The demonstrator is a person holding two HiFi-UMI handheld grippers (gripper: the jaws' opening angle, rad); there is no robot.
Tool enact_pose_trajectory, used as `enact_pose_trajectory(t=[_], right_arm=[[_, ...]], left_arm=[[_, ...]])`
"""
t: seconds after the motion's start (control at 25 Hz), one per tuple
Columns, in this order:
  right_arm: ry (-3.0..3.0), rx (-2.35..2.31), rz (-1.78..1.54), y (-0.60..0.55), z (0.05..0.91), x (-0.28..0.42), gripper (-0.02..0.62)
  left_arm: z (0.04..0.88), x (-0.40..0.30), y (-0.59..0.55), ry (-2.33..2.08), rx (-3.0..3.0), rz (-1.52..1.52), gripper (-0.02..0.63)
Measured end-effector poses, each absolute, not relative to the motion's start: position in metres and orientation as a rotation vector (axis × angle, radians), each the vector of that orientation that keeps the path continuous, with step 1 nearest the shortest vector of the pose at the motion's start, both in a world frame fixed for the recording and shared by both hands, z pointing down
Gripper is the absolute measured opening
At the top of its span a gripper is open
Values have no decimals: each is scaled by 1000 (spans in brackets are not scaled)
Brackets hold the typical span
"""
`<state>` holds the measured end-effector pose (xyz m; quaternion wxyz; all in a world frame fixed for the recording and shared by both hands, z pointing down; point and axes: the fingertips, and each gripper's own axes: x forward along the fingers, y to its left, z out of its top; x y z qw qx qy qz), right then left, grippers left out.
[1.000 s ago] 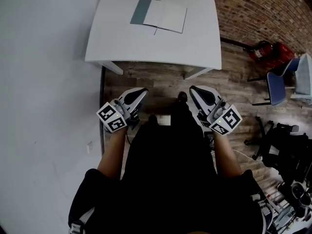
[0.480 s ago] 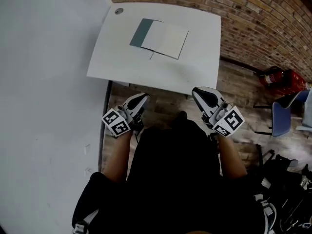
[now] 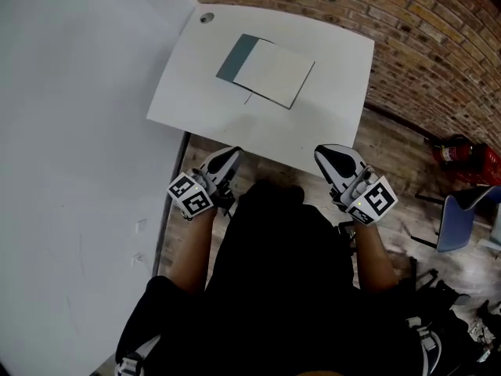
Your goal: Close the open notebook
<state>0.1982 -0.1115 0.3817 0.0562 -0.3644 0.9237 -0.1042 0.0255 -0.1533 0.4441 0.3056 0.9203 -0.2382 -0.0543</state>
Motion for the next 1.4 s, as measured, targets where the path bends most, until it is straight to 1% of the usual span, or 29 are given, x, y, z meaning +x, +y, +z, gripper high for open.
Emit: enact_pose_trajectory(t=[0.08, 0.2, 0.24, 0.6, 0.88, 0.92, 1.0, 1.04, 1.2, 1.4], right_arm=[[2804, -1143, -335, -119, 387, 204, 9], [2826, -1171, -367, -131, 397, 209, 60], [2835, -1173, -374, -135, 399, 210, 64], [2910, -1231, -379, -202, 397, 210, 64], [2953, -1256, -347, -274, 383, 188, 64], [2957, -1266, -353, -282, 385, 186, 64], [2940, -1277, -388, -297, 387, 180, 64], [2930, -1284, -408, -304, 389, 178, 64], [2910, -1302, -470, -320, 403, 172, 64], [2924, -1309, -576, -321, 425, 174, 64]], left_arm=[[447, 25, -164, -660, 2417, -142, 15], [454, 21, -187, -715, 2379, -160, 17], [458, 18, -197, -737, 2364, -171, 17], [492, 2, -285, -835, 2258, -229, 18], [529, -1, -343, -820, 2117, -233, 18], [536, 1, -349, -810, 2091, -228, 24], [552, 9, -357, -783, 2042, -209, 94], [559, 12, -360, -771, 2016, -202, 109], [581, 20, -377, -771, 1913, -194, 120], [607, 21, -377, -822, 1768, -113, 177]])
